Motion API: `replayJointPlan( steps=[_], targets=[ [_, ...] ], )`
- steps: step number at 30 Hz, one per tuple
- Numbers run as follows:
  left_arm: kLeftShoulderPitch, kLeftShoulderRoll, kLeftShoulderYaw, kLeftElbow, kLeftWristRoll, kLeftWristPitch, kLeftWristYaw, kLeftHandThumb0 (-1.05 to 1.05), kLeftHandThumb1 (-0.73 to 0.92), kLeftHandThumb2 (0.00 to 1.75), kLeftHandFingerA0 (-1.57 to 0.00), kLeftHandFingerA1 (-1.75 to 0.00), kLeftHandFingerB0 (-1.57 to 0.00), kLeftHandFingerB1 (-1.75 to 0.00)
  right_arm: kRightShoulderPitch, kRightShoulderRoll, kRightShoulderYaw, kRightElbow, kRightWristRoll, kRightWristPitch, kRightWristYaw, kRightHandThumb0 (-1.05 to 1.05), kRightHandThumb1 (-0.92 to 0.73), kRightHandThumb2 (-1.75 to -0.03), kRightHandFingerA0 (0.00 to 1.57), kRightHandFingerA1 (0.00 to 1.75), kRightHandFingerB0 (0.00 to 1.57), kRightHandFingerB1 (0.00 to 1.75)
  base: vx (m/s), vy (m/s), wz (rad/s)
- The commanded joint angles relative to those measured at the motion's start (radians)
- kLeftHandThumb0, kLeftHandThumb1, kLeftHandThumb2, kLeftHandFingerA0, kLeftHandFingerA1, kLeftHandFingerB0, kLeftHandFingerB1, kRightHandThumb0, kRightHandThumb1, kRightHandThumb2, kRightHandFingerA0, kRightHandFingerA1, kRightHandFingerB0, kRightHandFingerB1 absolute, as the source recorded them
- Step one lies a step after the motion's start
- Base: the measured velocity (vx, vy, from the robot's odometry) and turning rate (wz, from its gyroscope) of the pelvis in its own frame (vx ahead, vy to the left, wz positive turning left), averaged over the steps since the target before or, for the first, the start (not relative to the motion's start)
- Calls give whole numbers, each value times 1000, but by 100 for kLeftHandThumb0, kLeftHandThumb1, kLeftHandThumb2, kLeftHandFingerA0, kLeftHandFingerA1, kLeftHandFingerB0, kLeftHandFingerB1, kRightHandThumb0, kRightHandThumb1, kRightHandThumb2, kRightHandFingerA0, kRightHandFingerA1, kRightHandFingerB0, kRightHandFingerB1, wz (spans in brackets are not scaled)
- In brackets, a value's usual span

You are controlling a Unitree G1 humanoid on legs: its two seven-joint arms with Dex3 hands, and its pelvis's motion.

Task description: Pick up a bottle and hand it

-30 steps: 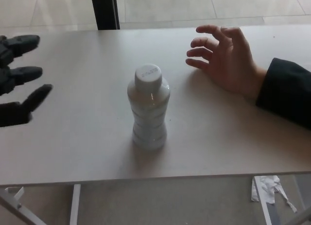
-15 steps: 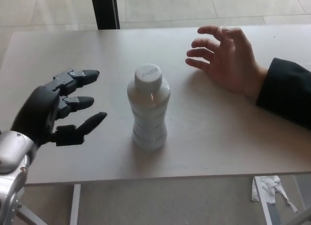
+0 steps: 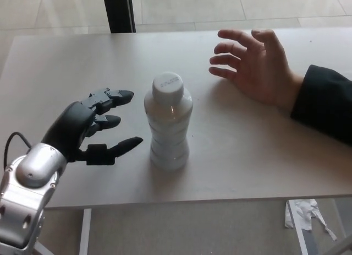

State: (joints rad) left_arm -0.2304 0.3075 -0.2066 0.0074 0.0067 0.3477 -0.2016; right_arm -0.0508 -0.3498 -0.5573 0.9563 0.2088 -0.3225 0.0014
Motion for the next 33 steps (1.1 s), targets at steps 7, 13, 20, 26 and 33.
replayJointPlan(
  steps=[7, 13, 20, 26, 33],
  targets=[
    [8, -131, 9, 59, 62, 13, 82, -72, 64, 58, -6, -51, -13, -35, -8, 7, 9, -14, 29, -12, 2, -105, -44, -117, 157, 175, 40, 111, 0, 0, 0],
    [32, -165, 6, 106, 76, 10, 98, -86, 51, 92, 0, -44, -6, -29, -8, 4, 26, -25, 24, -17, -3, -105, -44, -116, 157, 175, 41, 113, 0, 0, 0],
    [40, -257, 28, 93, 25, 50, 85, -94, 52, 89, 0, -23, 0, 0, -20, 11, 32, -14, 34, -21, 6, -105, -46, -114, 157, 169, 46, 115, 0, 0, 0],
    [22, -274, -5, 110, 35, 63, 44, -104, 55, 87, 0, -10, 0, -1, -26, 17, 40, -18, 30, -32, -3, -105, -48, -116, 157, 175, 50, 117, 0, 0, 0],
    [-14, -292, -29, 142, 50, 4, 54, -89, 47, 75, 0, 0, 0, 0, -43, 14, 62, -35, 23, -18, -2, -105, -39, -110, 157, 169, 48, 115, 0, 0, 0]
  ],
)
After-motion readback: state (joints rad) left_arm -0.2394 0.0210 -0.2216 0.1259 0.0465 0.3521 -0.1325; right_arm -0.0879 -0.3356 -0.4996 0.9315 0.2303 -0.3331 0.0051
